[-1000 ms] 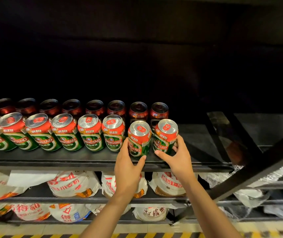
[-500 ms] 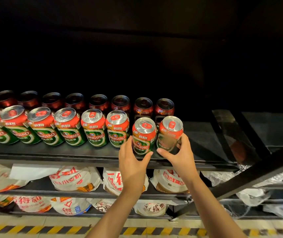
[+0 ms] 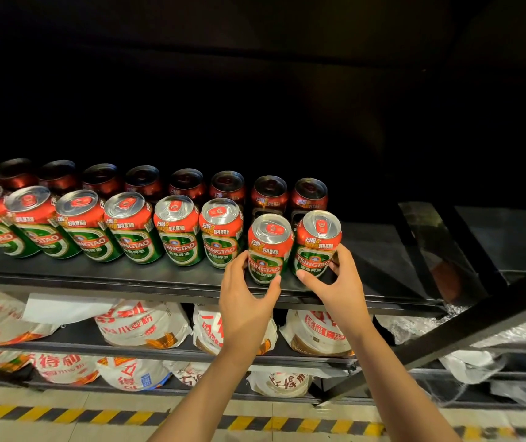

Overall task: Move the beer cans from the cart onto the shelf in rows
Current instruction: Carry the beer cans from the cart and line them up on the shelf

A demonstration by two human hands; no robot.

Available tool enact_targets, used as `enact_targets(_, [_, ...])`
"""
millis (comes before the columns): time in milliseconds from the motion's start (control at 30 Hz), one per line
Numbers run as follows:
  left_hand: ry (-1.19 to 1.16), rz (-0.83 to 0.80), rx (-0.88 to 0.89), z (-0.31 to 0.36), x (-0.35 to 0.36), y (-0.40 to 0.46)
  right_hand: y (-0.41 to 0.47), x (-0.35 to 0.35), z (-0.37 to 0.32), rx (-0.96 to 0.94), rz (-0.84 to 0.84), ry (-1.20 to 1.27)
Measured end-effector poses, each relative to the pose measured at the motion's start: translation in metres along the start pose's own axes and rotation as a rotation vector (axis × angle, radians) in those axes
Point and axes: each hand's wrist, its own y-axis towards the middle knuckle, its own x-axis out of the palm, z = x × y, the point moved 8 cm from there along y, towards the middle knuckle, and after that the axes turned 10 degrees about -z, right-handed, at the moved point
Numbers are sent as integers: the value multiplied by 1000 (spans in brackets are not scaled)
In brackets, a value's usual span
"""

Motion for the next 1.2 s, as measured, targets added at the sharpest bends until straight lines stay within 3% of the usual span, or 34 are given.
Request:
enact_targets(233, [-45,73,-61,0,1,3,1,-2,2,9,-3,14])
enact_targets(533, [23,11,9,0,0,-1,0,2,1,5,-65,-47])
enact_targets(1200, [-30,135,-30,1,1,3,2,0,1,21,68,-1])
